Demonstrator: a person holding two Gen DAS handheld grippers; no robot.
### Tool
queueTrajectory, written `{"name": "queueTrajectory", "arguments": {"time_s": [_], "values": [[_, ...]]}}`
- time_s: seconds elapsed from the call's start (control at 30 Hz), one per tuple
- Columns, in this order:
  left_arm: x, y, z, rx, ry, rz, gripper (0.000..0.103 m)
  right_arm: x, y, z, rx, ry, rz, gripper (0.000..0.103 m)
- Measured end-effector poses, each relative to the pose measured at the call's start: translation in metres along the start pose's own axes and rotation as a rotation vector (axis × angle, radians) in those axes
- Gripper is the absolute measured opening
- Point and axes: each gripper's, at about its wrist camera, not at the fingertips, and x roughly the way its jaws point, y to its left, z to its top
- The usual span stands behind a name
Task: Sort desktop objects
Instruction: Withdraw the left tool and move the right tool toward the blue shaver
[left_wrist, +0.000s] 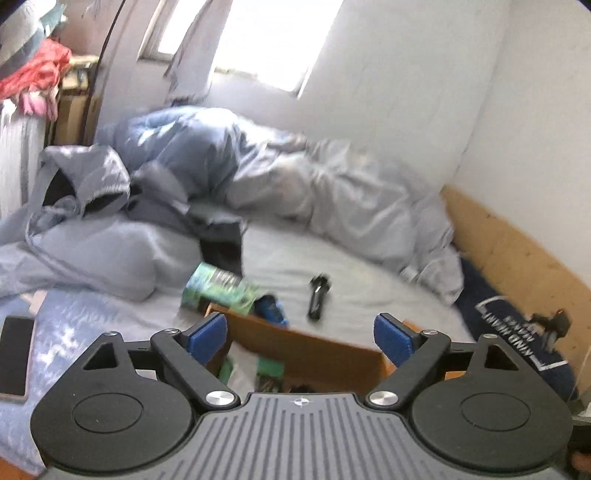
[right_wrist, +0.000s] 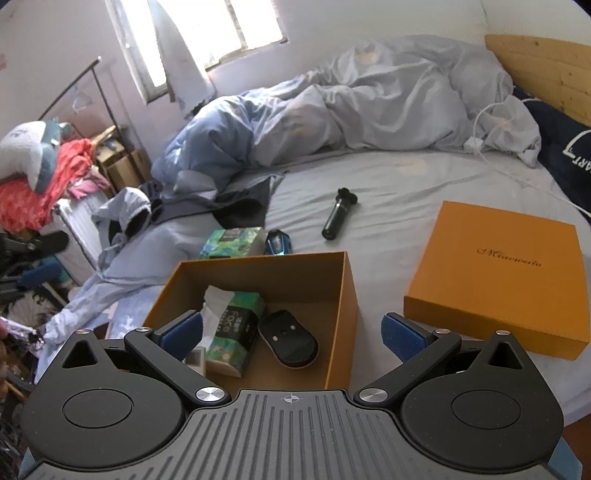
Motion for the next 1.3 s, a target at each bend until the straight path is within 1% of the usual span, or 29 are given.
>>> {"name": "queueTrajectory", "arguments": {"time_s": [0.1,0.17,0.23,0.27,0.3,0.37,0.43,0.57,0.67,0.73,0.87,0.97,1.3], "values": [[-0.005,-0.004,-0.008,0.076,-0.033,-0.007,0.092,-0.001,0.002,0.000,-0.010,-0.003,-0.005,0.103],[-0.005,-0.005,-0.011,0.093,-0.031,-0.009,0.092,-0.001,0.003,-0.002,-0.017,-0.005,-0.010,0.103],[-0.003,-0.004,-0.012,0.076,-0.008,-0.018,0.092,-0.001,0.004,-0.003,-0.023,-0.006,-0.014,0.103],[0.000,-0.004,-0.012,0.058,0.010,-0.028,0.095,-0.001,0.005,-0.003,-0.026,-0.006,-0.016,0.103],[0.002,-0.003,-0.012,0.043,0.017,-0.041,0.103,-0.001,0.006,-0.004,-0.029,-0.007,-0.019,0.103],[0.004,-0.003,-0.013,0.027,0.020,-0.063,0.103,-0.001,0.007,-0.005,-0.035,-0.008,-0.023,0.103],[0.006,-0.005,-0.014,0.035,0.020,-0.072,0.103,-0.001,0.009,-0.006,-0.041,-0.010,-0.028,0.103],[0.009,-0.009,-0.017,0.075,0.020,-0.049,0.103,-0.001,0.011,-0.008,-0.054,-0.012,-0.037,0.103],[0.005,-0.010,-0.019,0.069,0.021,-0.051,0.103,-0.001,0.014,-0.009,-0.063,-0.014,-0.044,0.103],[0.004,-0.011,-0.022,0.074,0.024,-0.049,0.103,0.004,0.025,-0.014,-0.083,-0.012,-0.040,0.103],[0.004,-0.011,-0.024,0.075,0.033,-0.029,0.103,0.007,0.036,-0.019,-0.130,-0.005,-0.040,0.103],[0.003,-0.010,-0.024,0.069,0.036,-0.019,0.103,0.007,0.038,-0.020,-0.139,0.002,-0.038,0.103],[0.000,-0.006,-0.024,0.046,0.030,0.011,0.103,0.012,0.039,-0.003,-0.114,-0.012,0.003,0.103]]}}
